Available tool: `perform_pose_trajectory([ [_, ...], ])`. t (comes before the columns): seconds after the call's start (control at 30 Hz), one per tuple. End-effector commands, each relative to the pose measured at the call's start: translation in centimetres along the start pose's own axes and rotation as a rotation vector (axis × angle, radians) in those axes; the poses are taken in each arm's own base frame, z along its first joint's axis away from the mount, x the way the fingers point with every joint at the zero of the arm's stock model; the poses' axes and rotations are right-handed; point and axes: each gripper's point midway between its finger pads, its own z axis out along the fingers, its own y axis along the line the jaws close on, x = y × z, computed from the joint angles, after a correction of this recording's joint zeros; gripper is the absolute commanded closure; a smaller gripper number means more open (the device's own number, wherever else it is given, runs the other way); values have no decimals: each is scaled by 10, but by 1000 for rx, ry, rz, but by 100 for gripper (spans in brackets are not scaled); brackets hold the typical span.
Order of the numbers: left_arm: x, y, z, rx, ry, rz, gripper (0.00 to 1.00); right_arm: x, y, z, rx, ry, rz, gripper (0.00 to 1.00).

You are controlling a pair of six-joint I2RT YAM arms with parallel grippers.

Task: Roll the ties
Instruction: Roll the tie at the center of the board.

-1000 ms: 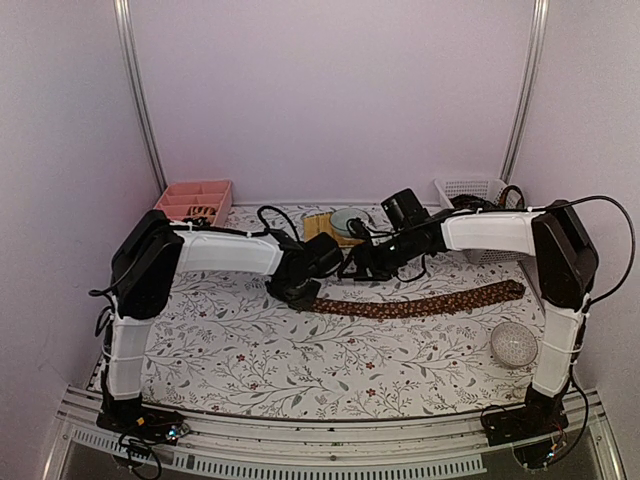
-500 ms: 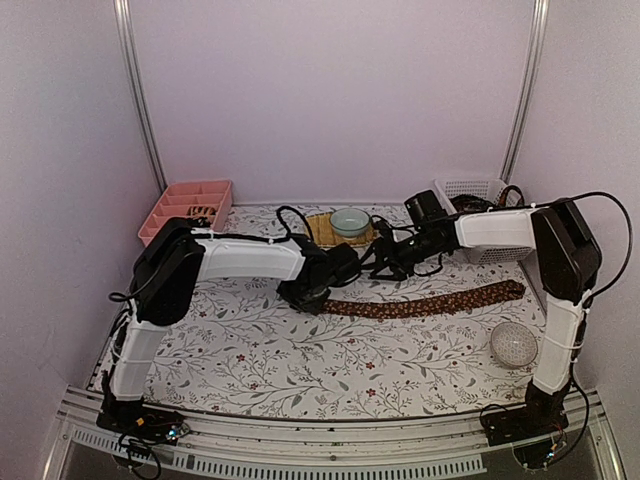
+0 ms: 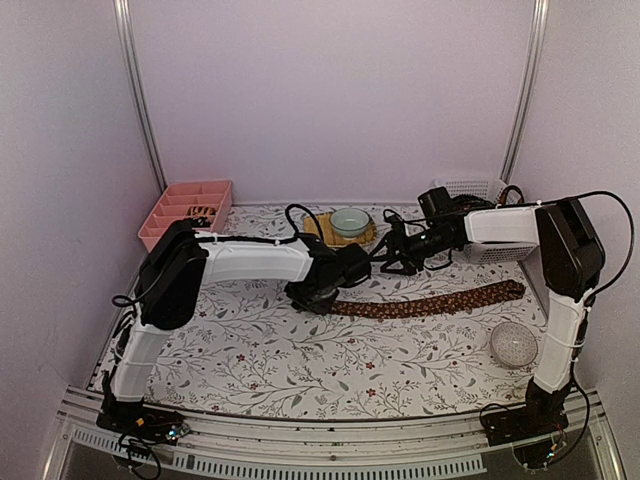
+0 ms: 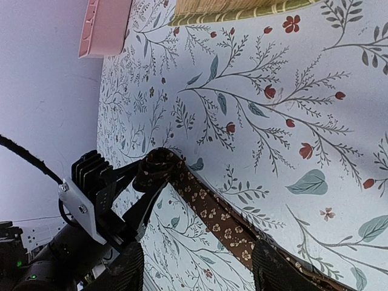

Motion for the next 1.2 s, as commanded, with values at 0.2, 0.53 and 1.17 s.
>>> perform_pose_trajectory([
  [0.2,1,-9,-5,-15,-9,40,60,-5,4,-4,-15,-1,-6,39],
  [0.53,4,-9,-4,-47,-9,57,69,-6,6,-4,-25,-2,-8,40],
  [1.17,-14,-36,-21,176,-65,-47,46,2,14,0,-67,31,16,41],
])
